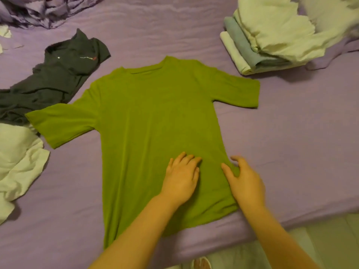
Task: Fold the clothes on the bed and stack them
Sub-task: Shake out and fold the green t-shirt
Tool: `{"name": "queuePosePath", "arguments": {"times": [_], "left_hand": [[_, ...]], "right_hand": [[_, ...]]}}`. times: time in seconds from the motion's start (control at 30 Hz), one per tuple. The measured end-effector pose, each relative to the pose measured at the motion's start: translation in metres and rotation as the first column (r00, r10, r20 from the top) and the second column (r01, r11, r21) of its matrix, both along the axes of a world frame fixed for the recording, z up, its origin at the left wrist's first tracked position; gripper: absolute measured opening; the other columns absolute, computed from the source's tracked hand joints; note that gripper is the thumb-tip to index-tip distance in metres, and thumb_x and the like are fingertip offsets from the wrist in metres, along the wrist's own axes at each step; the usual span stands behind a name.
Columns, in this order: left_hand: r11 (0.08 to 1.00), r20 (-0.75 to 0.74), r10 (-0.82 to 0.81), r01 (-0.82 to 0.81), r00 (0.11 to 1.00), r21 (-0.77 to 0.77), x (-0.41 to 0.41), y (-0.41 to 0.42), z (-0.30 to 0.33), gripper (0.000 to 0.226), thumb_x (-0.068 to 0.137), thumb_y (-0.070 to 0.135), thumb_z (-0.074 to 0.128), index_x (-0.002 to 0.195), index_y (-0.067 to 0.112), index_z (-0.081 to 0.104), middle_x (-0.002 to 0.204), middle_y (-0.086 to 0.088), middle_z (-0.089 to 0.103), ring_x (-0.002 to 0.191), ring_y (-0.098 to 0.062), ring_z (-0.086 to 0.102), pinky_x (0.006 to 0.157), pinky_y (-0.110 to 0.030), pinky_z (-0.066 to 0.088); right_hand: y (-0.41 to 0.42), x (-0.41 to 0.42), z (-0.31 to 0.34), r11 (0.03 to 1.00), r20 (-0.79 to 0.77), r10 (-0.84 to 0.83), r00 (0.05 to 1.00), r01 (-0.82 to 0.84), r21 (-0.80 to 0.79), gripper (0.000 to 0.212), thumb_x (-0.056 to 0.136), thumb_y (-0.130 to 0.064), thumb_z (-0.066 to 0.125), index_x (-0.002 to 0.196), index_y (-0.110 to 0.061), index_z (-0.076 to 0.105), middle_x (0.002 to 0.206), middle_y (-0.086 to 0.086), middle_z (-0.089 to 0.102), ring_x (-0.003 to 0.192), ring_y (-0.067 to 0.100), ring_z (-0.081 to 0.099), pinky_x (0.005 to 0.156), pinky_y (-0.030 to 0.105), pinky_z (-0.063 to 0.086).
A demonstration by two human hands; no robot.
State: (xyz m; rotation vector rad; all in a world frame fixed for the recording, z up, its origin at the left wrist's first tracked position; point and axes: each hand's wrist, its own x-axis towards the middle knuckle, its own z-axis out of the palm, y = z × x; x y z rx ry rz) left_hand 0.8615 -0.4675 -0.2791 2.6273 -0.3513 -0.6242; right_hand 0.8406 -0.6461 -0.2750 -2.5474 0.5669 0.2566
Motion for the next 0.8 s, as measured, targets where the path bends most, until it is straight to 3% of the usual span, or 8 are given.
{"name": "queuePosePath", "arguments": {"times": [0.1,0.2,0.27,0.4,0.53,0.6,0.67,0.8], "left_hand": [[0.991,-0.019,-0.066,0.068,0.998,0.113,0.007,-0.015,-0.005,0.046,0.102,0.037,0.031,0.147,0.033,0.028,0.158,0.001,0.017,0.146,-0.023,0.007,0.117,-0.046,0.008],[0.977,0.016,-0.118,0.113,0.993,0.182,0.006,-0.025,-0.015,0.047,0.098,0.043,0.037,0.144,0.032,0.038,0.156,-0.009,0.024,0.144,-0.034,0.020,0.112,-0.059,0.015],[0.968,0.061,-0.149,0.132,0.987,0.215,0.005,-0.029,-0.016,0.049,0.091,0.047,0.037,0.135,0.032,0.051,0.147,-0.012,0.041,0.134,-0.039,0.039,0.103,-0.065,0.029],[0.921,-0.006,-0.222,0.212,0.975,0.326,-0.006,-0.028,-0.029,0.057,0.098,0.053,0.026,0.151,0.037,0.012,0.161,-0.005,-0.004,0.147,-0.031,-0.004,0.114,-0.056,-0.001],[0.924,-0.008,-0.197,0.188,0.980,0.333,-0.012,-0.031,-0.027,0.059,0.098,0.056,0.024,0.151,0.036,0.008,0.160,-0.005,-0.009,0.147,-0.029,-0.009,0.115,-0.054,-0.002],[0.932,-0.027,-0.183,0.182,0.983,0.315,-0.015,-0.031,-0.024,0.059,0.098,0.056,0.024,0.151,0.036,0.010,0.160,-0.004,-0.008,0.147,-0.028,-0.008,0.115,-0.053,-0.001],[0.945,-0.025,-0.164,0.165,0.986,0.284,-0.019,-0.028,-0.021,0.058,0.098,0.056,0.025,0.151,0.035,0.012,0.161,-0.003,-0.006,0.147,-0.027,-0.007,0.115,-0.053,0.000],[0.942,-0.057,-0.152,0.162,0.987,0.293,-0.041,-0.020,-0.020,0.059,0.097,0.058,0.022,0.151,0.036,0.013,0.161,-0.003,-0.007,0.147,-0.027,-0.006,0.116,-0.052,0.001]], "right_hand": [[-0.018,-0.018,-0.008,0.989,-0.101,0.069,0.992,-0.082,-0.126,0.046,0.089,-0.053,0.052,0.101,-0.009,0.061,0.093,0.021,0.068,0.089,0.039,0.062,0.071,0.043,0.045],[-0.018,-0.024,-0.012,0.985,0.054,0.025,0.998,-0.034,0.171,0.026,0.089,-0.030,0.061,0.095,-0.005,0.061,0.089,0.020,0.067,0.084,0.036,0.063,0.068,0.041,0.044],[-0.024,-0.026,-0.012,0.986,0.070,-0.040,0.997,0.028,0.164,0.018,0.089,-0.022,0.063,0.096,-0.006,0.060,0.091,0.021,0.066,0.085,0.037,0.061,0.067,0.041,0.043],[-0.044,-0.043,-0.020,0.994,-0.121,-0.030,0.992,0.017,-0.109,0.026,0.092,-0.035,0.057,0.098,-0.010,0.058,0.089,0.021,0.066,0.086,0.039,0.062,0.066,0.042,0.044],[-0.035,-0.044,-0.011,0.940,0.160,-0.056,0.986,-0.002,0.341,0.011,0.083,-0.015,0.065,0.084,-0.020,0.056,0.084,0.006,0.062,0.080,0.028,0.059,0.069,0.034,0.041],[-0.033,-0.042,-0.003,0.884,0.137,-0.164,0.977,0.084,0.460,0.019,0.086,-0.010,0.066,0.087,-0.024,0.052,0.086,0.004,0.063,0.082,0.025,0.060,0.071,0.035,0.043],[-0.040,-0.044,-0.002,0.899,0.065,-0.172,0.983,0.130,0.418,0.016,0.087,-0.016,0.066,0.099,-0.018,0.056,0.097,0.011,0.066,0.091,0.029,0.061,0.074,0.036,0.043],[-0.052,-0.058,0.001,0.960,-0.156,0.027,0.987,0.018,0.281,0.054,0.082,-0.028,0.071,0.130,-0.020,0.048,0.124,0.006,0.062,0.109,0.030,0.059,0.085,0.038,0.047]]}}
